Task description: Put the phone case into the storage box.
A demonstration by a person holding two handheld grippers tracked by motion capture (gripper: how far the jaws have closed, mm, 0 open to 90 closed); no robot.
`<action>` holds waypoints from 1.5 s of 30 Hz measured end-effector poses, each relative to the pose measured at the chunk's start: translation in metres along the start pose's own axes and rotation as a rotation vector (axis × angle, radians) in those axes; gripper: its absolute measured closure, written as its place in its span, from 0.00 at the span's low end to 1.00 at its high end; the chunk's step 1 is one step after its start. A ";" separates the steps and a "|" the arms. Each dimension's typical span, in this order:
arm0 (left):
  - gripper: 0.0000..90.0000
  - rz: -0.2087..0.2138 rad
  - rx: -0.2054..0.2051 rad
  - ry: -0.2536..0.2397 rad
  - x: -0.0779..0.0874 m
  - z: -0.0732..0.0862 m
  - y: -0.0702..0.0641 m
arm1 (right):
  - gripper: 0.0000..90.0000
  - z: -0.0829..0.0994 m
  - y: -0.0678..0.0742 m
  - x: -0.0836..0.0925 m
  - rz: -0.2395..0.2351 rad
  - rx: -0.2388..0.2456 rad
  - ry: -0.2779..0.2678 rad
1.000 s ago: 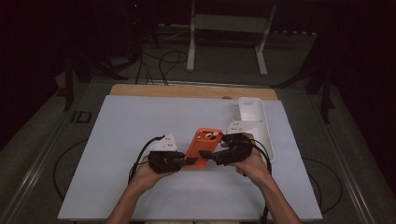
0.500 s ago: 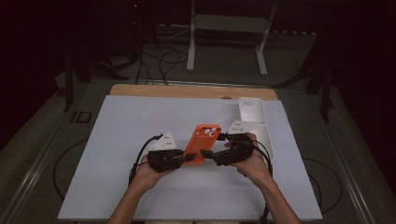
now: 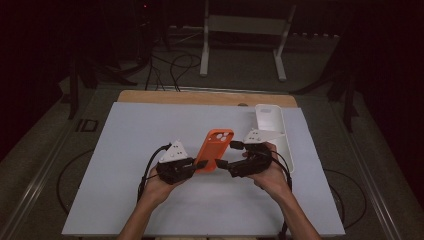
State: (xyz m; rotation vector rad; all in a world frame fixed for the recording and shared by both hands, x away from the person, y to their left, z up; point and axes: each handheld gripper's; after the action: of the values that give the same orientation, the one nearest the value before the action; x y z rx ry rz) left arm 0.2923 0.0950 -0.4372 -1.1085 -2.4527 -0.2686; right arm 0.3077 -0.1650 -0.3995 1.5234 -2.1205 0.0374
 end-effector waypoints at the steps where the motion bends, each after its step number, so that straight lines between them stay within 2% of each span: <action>1: 0.95 -0.004 0.001 -0.001 0.000 0.000 0.000 | 0.18 0.000 0.000 0.000 0.001 -0.002 -0.002; 8: 0.95 -0.048 0.010 -0.006 0.000 0.000 -0.001 | 0.17 0.000 0.000 0.001 0.007 -0.010 -0.011; 15: 0.95 -0.101 0.002 -0.009 0.001 0.000 -0.004 | 0.17 -0.001 0.000 0.003 0.017 -0.016 -0.028; 32: 0.95 -0.195 0.008 -0.020 -0.001 0.001 -0.008 | 0.16 -0.003 -0.003 0.005 0.045 -0.044 -0.074; 45: 0.95 -0.273 0.021 -0.028 -0.005 0.004 -0.013 | 0.15 -0.011 0.000 0.001 0.041 -0.050 -0.095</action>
State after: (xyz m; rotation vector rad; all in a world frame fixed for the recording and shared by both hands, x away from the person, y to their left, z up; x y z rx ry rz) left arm 0.2843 0.0842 -0.4429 -0.7717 -2.6241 -0.3106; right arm 0.3120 -0.1629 -0.3898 1.4797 -2.2093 -0.0744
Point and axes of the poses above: each handheld gripper's, and its own axes: x roughly backward along the jaws, z roughly out of its underside, y roughly to its left, and after that the axes turned 12 degrees about -z, right-handed
